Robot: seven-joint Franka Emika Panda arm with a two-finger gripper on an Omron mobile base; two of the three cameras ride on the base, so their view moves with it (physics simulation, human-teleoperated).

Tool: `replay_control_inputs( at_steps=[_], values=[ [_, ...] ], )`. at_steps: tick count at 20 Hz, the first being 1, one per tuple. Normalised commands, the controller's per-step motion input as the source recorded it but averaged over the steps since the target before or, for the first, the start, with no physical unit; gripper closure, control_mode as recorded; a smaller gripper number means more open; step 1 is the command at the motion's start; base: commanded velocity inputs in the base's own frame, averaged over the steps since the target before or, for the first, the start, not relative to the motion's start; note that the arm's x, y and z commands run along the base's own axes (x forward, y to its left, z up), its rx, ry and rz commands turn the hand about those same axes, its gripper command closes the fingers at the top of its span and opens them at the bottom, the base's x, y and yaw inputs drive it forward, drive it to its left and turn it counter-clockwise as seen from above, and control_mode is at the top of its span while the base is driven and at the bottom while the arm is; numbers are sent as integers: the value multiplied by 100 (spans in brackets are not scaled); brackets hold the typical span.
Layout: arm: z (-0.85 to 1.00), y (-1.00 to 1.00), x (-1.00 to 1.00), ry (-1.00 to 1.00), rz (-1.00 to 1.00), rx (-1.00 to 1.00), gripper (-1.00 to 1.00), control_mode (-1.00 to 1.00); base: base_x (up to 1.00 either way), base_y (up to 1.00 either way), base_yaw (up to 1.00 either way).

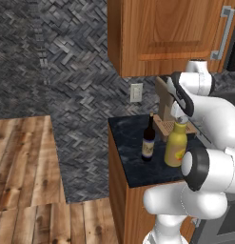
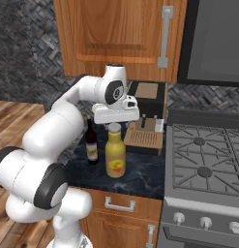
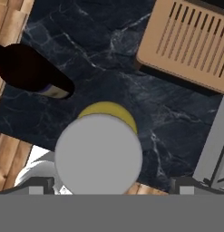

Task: There is a wine glass and glass cup on the dining counter. Place the wine bottle next to the wine glass and the juice bottle next to the glass cup.

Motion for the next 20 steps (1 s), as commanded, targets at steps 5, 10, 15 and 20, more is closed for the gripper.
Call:
replay_control_inputs(
  at_steps=[5, 10, 15, 20],
  values=[
    [-1, 5, 0, 0, 0, 0, -100, -100, 0, 0, 0],
    [-3, 9, 0, 0, 0, 0, -100, -100, 0, 0, 0],
    [-5, 11, 0, -1, 0, 0, -100, -100, 0, 0, 0],
    [-13, 1, 3, -1, 0, 0, -100, -100, 0, 0, 0]
  ],
)
